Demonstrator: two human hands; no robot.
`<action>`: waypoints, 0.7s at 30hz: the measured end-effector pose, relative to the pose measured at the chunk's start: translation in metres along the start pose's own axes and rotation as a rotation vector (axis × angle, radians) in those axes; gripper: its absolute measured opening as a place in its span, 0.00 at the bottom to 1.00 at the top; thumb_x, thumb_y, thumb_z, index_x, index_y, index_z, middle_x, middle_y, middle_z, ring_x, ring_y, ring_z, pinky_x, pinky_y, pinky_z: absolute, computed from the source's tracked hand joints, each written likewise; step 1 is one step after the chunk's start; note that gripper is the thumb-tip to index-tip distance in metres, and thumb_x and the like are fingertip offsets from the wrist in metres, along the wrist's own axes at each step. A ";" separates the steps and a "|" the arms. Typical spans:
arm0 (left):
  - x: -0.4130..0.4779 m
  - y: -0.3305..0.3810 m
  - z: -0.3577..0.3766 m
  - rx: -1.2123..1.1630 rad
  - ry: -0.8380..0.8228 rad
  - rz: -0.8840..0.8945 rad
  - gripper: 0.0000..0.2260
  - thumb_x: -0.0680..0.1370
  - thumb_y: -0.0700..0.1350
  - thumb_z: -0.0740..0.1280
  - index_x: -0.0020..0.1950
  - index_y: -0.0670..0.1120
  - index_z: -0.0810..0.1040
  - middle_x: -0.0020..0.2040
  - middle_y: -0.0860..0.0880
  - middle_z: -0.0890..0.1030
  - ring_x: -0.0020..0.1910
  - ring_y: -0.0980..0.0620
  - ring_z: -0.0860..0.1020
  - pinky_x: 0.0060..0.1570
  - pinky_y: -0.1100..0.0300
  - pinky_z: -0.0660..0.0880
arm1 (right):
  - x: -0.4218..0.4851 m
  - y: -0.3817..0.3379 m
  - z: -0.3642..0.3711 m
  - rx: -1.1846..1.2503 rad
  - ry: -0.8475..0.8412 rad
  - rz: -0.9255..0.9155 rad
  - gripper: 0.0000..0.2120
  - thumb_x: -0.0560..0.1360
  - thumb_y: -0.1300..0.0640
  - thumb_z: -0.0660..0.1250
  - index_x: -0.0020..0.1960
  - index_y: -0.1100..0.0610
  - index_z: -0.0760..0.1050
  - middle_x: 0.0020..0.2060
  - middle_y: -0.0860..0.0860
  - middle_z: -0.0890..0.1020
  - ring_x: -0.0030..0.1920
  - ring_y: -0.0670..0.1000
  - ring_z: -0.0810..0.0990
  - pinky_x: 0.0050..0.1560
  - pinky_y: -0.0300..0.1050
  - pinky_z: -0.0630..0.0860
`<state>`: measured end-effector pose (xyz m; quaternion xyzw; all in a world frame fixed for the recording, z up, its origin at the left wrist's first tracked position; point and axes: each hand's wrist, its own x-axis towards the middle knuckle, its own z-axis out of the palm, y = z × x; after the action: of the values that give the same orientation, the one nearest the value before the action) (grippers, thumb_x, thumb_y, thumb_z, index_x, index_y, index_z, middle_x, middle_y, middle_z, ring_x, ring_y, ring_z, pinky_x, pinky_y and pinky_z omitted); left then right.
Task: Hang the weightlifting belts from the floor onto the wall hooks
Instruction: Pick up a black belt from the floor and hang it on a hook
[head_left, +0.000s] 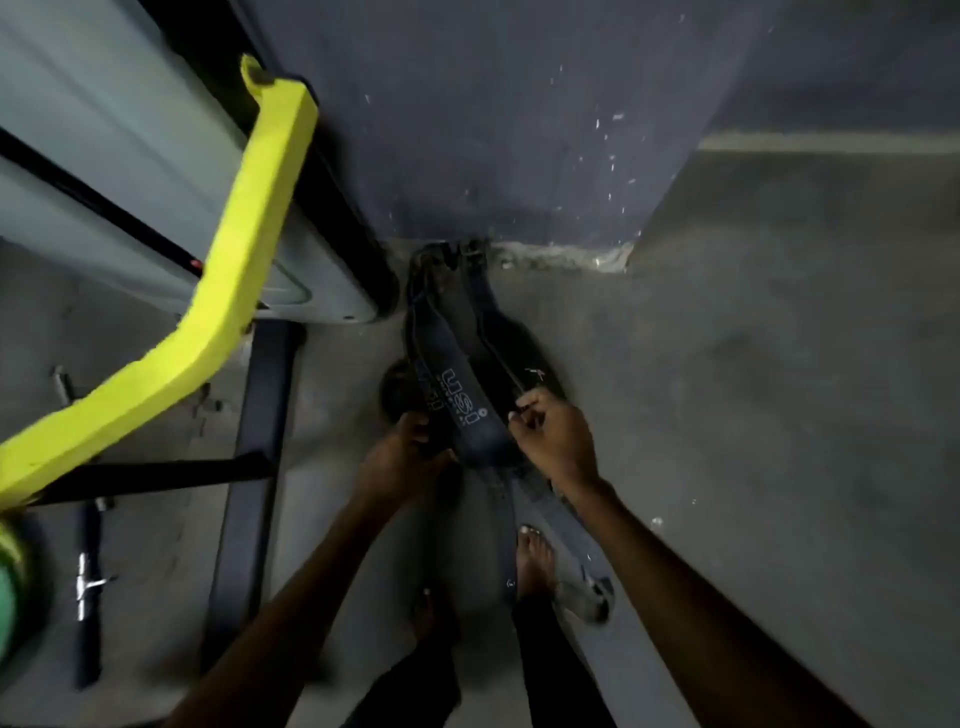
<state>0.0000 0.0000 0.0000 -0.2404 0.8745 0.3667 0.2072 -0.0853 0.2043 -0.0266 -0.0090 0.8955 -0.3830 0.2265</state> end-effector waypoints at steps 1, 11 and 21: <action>0.015 -0.005 0.016 -0.024 -0.010 -0.018 0.28 0.74 0.48 0.76 0.70 0.40 0.71 0.59 0.42 0.82 0.57 0.42 0.81 0.46 0.61 0.70 | 0.015 0.014 0.012 0.022 -0.015 0.011 0.09 0.74 0.48 0.71 0.52 0.49 0.79 0.37 0.44 0.83 0.39 0.47 0.82 0.40 0.46 0.80; 0.198 -0.114 0.171 -0.300 -0.041 -0.245 0.24 0.73 0.41 0.76 0.65 0.38 0.72 0.46 0.52 0.77 0.54 0.41 0.81 0.51 0.53 0.78 | 0.162 0.130 0.149 0.083 -0.068 0.137 0.10 0.76 0.53 0.73 0.56 0.54 0.80 0.44 0.48 0.83 0.43 0.49 0.83 0.46 0.47 0.81; 0.314 -0.194 0.227 -0.564 0.034 -0.314 0.37 0.67 0.49 0.79 0.72 0.41 0.70 0.65 0.43 0.80 0.65 0.44 0.78 0.65 0.55 0.74 | 0.245 0.194 0.262 0.031 -0.258 0.175 0.23 0.80 0.52 0.68 0.73 0.57 0.72 0.68 0.57 0.79 0.68 0.58 0.77 0.67 0.54 0.75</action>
<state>-0.0973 -0.0352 -0.4202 -0.4263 0.6942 0.5540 0.1716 -0.1667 0.1165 -0.4163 0.0233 0.8504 -0.3710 0.3723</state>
